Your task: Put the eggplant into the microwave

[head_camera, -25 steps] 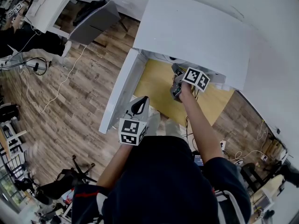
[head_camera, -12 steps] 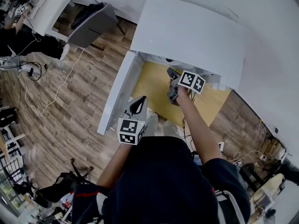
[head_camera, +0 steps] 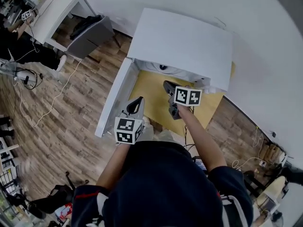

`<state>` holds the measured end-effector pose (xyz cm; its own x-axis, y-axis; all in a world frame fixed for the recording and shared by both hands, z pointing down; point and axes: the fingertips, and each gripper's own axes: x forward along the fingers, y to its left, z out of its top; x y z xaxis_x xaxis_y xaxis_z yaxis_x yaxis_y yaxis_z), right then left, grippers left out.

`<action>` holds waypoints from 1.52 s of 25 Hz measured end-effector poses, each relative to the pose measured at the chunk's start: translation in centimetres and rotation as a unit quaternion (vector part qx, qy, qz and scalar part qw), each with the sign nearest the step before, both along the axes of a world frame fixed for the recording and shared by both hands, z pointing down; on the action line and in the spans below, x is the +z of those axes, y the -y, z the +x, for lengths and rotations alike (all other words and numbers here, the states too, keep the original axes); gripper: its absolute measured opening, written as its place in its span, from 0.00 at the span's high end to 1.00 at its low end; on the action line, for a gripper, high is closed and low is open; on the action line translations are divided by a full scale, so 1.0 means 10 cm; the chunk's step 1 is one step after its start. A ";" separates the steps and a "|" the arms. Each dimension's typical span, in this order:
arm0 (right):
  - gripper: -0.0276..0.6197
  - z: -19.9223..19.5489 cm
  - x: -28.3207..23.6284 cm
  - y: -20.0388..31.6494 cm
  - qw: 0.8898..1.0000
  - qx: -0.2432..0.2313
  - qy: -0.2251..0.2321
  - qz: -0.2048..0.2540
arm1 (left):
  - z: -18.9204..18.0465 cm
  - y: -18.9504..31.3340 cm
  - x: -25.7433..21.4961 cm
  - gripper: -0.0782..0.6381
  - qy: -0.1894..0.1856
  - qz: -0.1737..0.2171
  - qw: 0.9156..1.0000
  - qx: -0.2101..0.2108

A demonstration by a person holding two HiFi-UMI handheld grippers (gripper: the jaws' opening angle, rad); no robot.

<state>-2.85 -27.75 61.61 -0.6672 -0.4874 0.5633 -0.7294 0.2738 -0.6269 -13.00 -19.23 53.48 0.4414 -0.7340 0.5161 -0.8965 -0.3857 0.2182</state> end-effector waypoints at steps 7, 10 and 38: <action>0.94 0.14 -0.70 -0.16 0.995 -0.028 -0.024 0.098 | -0.04 0.12 -0.34 0.87 -0.010 0.042 0.999 -0.017; 0.94 0.14 -1.05 -0.24 0.988 -0.041 -0.032 0.144 | -0.04 0.13 -0.52 0.87 -0.004 0.065 0.998 -0.016; 0.94 0.45 -2.94 -0.78 0.915 -0.030 -0.035 0.400 | 0.19 -0.25 -2.19 0.87 0.008 0.284 0.959 0.002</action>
<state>1.63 -19.98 32.22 -0.6823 -0.7263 0.0835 -0.7285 0.6660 -0.1604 -11.09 -16.70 31.55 0.4402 -0.8970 0.0402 -0.8962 -0.4417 -0.0414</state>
